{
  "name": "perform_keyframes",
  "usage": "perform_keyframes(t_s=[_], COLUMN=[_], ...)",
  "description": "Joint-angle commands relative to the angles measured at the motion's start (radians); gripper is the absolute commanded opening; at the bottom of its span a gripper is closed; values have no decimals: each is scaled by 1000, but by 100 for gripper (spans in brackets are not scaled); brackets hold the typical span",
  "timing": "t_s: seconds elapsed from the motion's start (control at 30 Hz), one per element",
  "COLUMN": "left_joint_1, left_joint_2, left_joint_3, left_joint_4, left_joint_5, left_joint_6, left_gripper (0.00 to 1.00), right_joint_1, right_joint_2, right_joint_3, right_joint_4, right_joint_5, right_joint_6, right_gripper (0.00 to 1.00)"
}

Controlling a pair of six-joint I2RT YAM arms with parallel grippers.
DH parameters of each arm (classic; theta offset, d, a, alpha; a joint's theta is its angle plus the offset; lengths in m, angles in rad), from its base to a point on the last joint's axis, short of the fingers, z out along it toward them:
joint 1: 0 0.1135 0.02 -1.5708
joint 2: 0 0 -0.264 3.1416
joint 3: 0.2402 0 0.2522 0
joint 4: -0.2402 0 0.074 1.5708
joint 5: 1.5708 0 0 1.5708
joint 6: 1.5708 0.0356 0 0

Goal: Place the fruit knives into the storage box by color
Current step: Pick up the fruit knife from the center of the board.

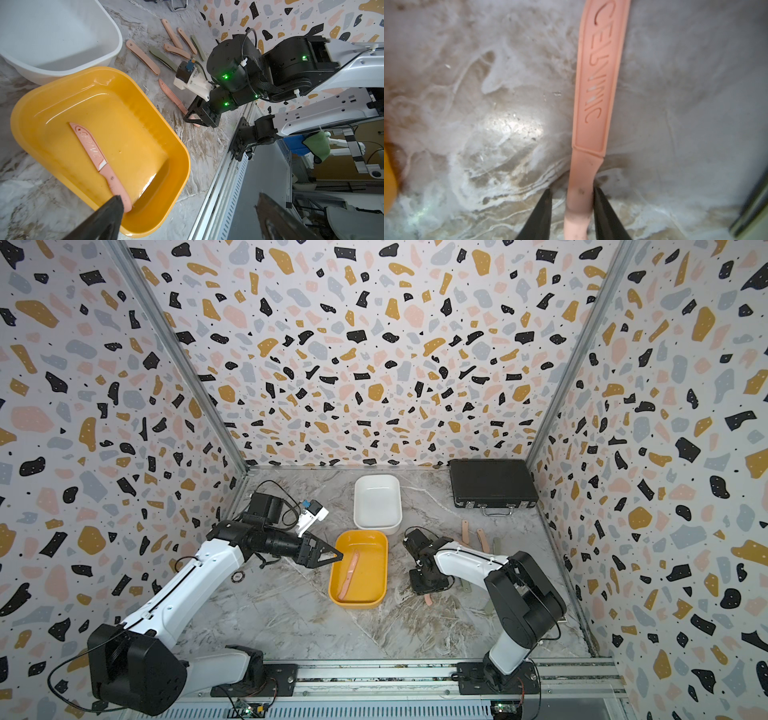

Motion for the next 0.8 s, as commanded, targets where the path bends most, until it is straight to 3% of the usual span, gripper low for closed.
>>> perform_keyframes(t_s=[0.0,0.77], left_joint_1=[5,12], left_joint_2=[-5,-5], left_joint_3=[-11,-12], left_joint_4=[3,4], left_joint_5=[0,3], left_joint_6=[24,26], left_gripper=[100,100], right_joint_1=[1,17], right_joint_2=[-28,19], right_joint_3=[-15,-13], right_joint_4=[-48,-53], right_joint_5=[16,28], right_joint_6=[7,10], right_gripper=[36,30])
